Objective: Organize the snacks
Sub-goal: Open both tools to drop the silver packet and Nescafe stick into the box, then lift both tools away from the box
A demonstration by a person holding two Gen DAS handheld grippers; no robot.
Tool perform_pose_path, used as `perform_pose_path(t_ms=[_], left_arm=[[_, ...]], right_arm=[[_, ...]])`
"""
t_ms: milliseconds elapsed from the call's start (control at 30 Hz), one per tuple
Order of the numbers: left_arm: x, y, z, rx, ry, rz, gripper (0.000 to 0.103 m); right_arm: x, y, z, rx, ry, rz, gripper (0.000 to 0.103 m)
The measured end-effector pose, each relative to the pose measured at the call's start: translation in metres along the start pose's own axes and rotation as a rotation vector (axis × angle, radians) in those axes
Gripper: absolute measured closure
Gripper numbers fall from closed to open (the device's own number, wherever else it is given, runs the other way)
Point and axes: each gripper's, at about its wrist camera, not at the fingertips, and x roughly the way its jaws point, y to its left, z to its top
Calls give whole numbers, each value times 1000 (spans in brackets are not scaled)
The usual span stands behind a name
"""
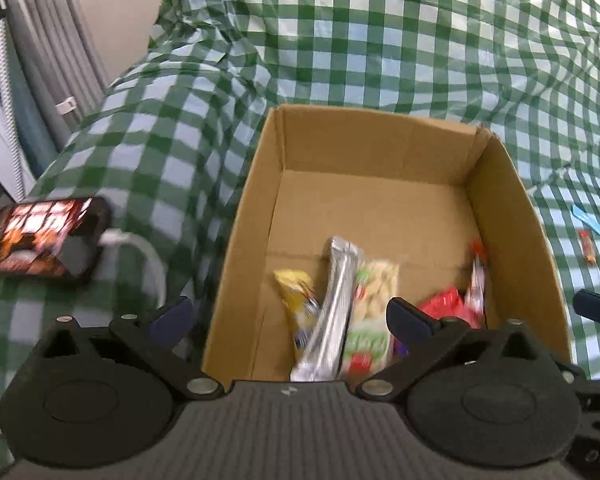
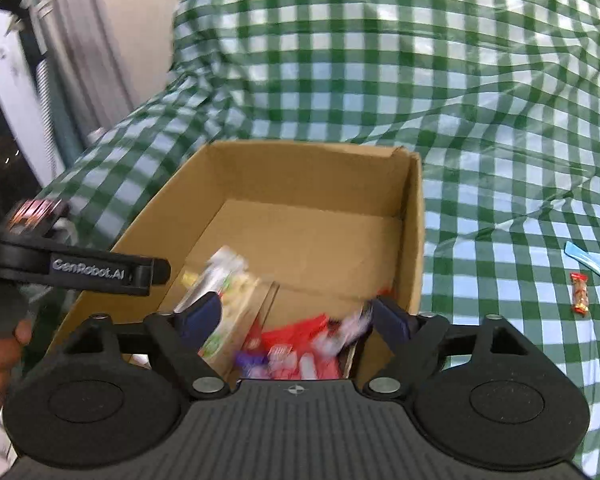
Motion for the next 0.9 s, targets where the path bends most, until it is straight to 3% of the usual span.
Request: perform_pose_path(t_ms=[333,567,900], left_arm=[[-92,15,-83,-93,34,-62,0],[-151,10,-127,-58,-53,-70,0],[-202,6,-163,-55,-124,-87,0]], right_arm=[[-89,41,-53,-34,59,1,6],[-160,61,-76,-72,-38,-29,3],[-226,73,-102,-99,-173,-60,1]])
